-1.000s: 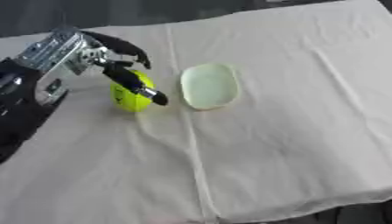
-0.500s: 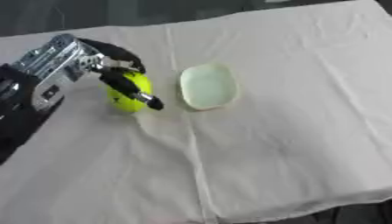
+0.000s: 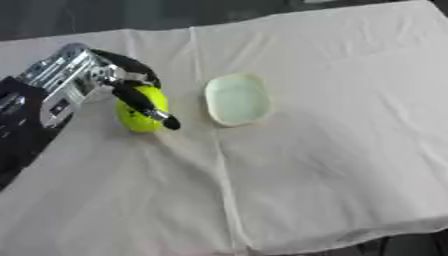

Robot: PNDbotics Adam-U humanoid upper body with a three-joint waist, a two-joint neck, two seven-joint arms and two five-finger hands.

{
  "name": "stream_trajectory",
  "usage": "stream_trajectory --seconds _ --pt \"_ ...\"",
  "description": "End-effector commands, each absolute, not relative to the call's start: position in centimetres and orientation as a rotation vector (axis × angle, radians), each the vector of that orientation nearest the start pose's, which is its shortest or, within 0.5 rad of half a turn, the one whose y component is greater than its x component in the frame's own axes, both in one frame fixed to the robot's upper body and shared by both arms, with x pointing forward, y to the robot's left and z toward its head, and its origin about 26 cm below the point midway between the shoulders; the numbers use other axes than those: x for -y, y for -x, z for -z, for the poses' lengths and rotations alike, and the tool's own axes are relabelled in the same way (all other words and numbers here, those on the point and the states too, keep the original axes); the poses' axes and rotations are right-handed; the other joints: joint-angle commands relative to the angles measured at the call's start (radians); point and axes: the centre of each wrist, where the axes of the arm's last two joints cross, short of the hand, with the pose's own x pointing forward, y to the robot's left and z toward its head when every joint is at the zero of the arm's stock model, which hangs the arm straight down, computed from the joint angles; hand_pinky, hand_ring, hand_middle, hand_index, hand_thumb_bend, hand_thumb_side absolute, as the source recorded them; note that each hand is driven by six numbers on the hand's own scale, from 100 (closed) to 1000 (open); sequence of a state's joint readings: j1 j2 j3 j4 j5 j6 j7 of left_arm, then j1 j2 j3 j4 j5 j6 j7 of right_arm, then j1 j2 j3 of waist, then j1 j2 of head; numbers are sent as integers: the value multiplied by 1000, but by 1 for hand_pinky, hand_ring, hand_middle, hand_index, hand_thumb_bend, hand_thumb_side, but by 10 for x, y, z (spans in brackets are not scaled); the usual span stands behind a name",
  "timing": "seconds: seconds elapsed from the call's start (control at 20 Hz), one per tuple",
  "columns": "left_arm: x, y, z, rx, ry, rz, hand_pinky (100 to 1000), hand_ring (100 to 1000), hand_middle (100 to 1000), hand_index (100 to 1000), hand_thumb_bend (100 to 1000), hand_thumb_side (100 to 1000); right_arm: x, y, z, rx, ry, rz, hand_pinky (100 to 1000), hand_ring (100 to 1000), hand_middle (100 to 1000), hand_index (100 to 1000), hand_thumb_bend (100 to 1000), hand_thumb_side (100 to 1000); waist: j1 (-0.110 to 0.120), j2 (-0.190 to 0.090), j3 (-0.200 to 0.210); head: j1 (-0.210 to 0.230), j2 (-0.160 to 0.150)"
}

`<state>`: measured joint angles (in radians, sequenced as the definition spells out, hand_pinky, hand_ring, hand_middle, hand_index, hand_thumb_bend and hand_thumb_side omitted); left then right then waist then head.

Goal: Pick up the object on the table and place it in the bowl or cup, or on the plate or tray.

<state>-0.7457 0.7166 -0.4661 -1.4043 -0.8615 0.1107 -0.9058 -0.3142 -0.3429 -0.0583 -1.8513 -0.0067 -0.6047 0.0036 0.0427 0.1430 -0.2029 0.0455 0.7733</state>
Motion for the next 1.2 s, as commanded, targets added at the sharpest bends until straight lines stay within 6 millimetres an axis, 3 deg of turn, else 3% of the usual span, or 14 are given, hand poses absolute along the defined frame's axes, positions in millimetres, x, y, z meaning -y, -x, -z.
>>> stream_trajectory --seconds 0.05,0.15,0.2,0.25,0.45,0.55,0.6,0.7,0.75,0.8,0.85,1.2 --pt "-271 -407 -204 734 -833 1837 760 905 1000 956 854 873 287 -321 -188 -3418 -187 553 628 748 783 935 100 1000 -4 -10 -2 7 -3" --pt "-270 -407 -200 728 -829 1850 749 894 1000 954 853 781 287 -321 -189 -3418 -187 551 627 748 783 935 100 1000 -4 -9 -3 7 -3" --pt "-269 -407 -198 725 -827 1857 750 896 1000 954 852 790 287 -322 -189 -3418 -186 550 627 748 783 935 100 1000 -4 -8 -3 8 -3" --pt "-269 -407 -195 718 -824 1865 743 891 1000 956 884 683 287 -322 -189 -3418 -185 549 627 748 783 935 100 1000 -4 -8 -4 8 -3" --pt "-270 -407 -185 686 -816 1896 709 875 1000 962 872 599 286 -322 -189 -3418 -183 547 627 748 783 936 100 1000 -4 -6 -5 7 -3" --pt "-273 -407 -180 666 -814 1900 537 788 1000 939 824 536 286 -322 -189 -3418 -183 547 627 748 783 936 100 1000 -4 -6 -5 8 -3" --pt "-274 -407 -178 659 -812 1898 517 777 1000 935 817 530 286 -322 -189 -3418 -182 546 627 748 783 936 100 1000 -4 -6 -5 8 -3" --pt "-275 -407 -176 652 -810 1892 362 682 1000 888 759 494 286 -322 -189 -3419 -182 544 627 748 783 936 100 1000 -4 -6 -5 7 -3" --pt "-275 -406 -177 656 -815 1888 188 582 1000 812 696 461 286 -322 -189 -3420 -183 543 627 748 783 936 100 1000 -5 -6 -5 7 -3" --pt "-274 -405 -178 661 -823 1886 213 592 1000 823 704 464 286 -322 -189 -3420 -183 542 627 748 783 936 100 1000 -6 -6 -5 6 -3" --pt "-273 -403 -180 667 -834 1884 106 546 966 768 665 452 286 -322 -188 -3420 -183 542 627 748 783 936 100 1000 -7 -6 -5 6 -3" --pt "-270 -397 -190 694 -878 1876 100 520 941 723 623 442 286 -322 -188 -3422 -185 542 627 749 782 936 100 1000 -10 -7 -3 7 -3"
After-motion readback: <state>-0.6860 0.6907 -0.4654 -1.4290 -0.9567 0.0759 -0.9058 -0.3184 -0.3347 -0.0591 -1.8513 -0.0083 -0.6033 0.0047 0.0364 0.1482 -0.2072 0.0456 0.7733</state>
